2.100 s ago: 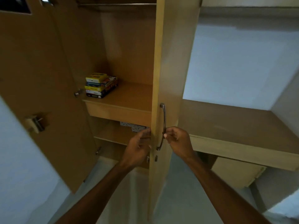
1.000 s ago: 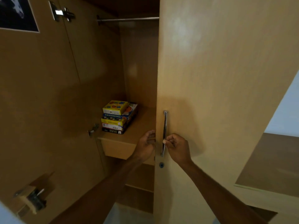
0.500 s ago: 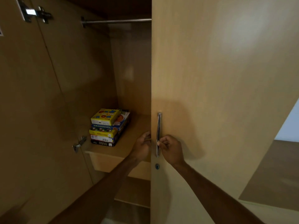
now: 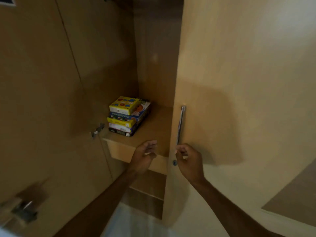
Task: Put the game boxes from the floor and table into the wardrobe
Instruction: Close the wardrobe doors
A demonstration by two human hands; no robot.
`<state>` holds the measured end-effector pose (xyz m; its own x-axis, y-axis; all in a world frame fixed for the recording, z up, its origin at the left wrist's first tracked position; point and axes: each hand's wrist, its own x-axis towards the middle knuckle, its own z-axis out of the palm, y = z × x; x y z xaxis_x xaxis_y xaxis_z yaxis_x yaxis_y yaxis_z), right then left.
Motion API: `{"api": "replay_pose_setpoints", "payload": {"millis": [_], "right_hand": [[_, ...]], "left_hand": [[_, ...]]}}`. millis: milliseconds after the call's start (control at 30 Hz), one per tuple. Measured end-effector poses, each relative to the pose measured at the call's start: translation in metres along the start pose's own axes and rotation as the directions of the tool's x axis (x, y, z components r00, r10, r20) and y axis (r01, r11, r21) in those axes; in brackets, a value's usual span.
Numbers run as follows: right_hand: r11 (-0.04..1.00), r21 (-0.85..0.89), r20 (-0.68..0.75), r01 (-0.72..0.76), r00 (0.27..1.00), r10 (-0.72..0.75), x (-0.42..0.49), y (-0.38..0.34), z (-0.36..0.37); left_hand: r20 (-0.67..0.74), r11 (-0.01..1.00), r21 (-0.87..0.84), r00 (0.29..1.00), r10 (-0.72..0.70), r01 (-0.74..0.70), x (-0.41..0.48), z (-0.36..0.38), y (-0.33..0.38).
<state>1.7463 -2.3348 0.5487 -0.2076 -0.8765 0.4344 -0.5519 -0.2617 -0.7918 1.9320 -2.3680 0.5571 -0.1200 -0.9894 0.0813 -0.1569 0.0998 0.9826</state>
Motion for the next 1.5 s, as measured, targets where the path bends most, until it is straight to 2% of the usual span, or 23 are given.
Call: {"api": "replay_pose_setpoints", "payload": {"millis": [67, 133, 300, 400, 500, 600, 667, 733, 833, 900, 1133, 1233, 1300, 1400, 1500], "right_hand": [[1.0, 0.013, 0.081, -0.01, 0.997, 0.009, -0.015, -0.003, 0.012], [0.999, 0.027, 0.184, -0.026, 0.983, 0.02, -0.029, -0.01, 0.033], [0.99, 0.138, 0.43, -0.032, 0.902, -0.03, -0.065, -0.052, 0.101], [0.975, 0.22, 0.535, -0.021, 0.838, -0.102, -0.09, -0.092, 0.146], [0.958, 0.285, 0.609, 0.013, 0.769, -0.192, -0.117, -0.142, 0.189], [0.946, 0.322, 0.611, 0.046, 0.753, -0.244, -0.135, -0.195, 0.221], [0.932, 0.359, 0.584, 0.054, 0.766, -0.27, -0.145, -0.228, 0.236], [0.927, 0.372, 0.561, 0.05, 0.784, -0.267, -0.149, -0.252, 0.247], [0.932, 0.356, 0.523, 0.063, 0.813, -0.255, -0.154, -0.278, 0.258], [0.936, 0.344, 0.496, 0.071, 0.833, -0.245, -0.157, -0.287, 0.259], [0.957, 0.29, 0.445, 0.013, 0.883, -0.147, -0.178, -0.277, 0.241], [0.959, 0.282, 0.424, -0.027, 0.9, -0.1, -0.179, -0.267, 0.222], [0.965, 0.26, 0.361, -0.01, 0.928, -0.087, -0.179, -0.26, 0.209], [0.98, 0.192, 0.265, 0.042, 0.96, -0.093, -0.177, -0.254, 0.189], [0.992, 0.091, 0.146, 0.085, 0.985, -0.097, -0.17, -0.247, 0.17]], "left_hand": [[-0.062, 0.999, 0.036, 0.998, -0.004, 0.006, -0.024, -0.021, -0.012], [-0.17, 0.998, -0.02, 0.984, -0.055, 0.053, -0.051, -0.045, -0.023], [-0.425, 0.986, 0.071, 0.899, -0.106, 0.15, -0.136, -0.113, -0.039], [-0.584, 0.977, 0.084, 0.804, -0.111, 0.197, -0.191, -0.162, -0.043], [-0.736, 0.98, 0.08, 0.674, -0.064, 0.181, -0.241, -0.214, -0.028], [-0.828, 0.975, 0.154, 0.559, 0.039, 0.16, -0.27, -0.265, -0.004], [-0.845, 0.968, 0.187, 0.531, 0.071, 0.17, -0.277, -0.299, 0.013], [-0.816, 0.955, 0.219, 0.574, 0.068, 0.198, -0.269, -0.327, 0.024], [-0.687, 0.942, 0.276, 0.725, 0.054, 0.191, -0.249, -0.354, 0.039], [-0.616, 0.957, 0.252, 0.786, 0.045, 0.142, -0.24, -0.36, 0.042], [-0.546, 0.99, 0.14, 0.833, 0.09, -0.015, -0.249, -0.355, 0.033], [-0.422, 0.982, 0.161, 0.893, 0.159, -0.098, -0.251, -0.339, 0.032], [-0.373, 0.972, 0.183, 0.904, 0.209, -0.149, -0.247, -0.327, 0.032], [-0.441, 0.969, 0.198, 0.87, 0.223, -0.149, -0.232, -0.307, 0.035], [-0.284, 0.967, 0.156, 0.929, 0.237, -0.199, -0.211, -0.281, 0.041]]}}
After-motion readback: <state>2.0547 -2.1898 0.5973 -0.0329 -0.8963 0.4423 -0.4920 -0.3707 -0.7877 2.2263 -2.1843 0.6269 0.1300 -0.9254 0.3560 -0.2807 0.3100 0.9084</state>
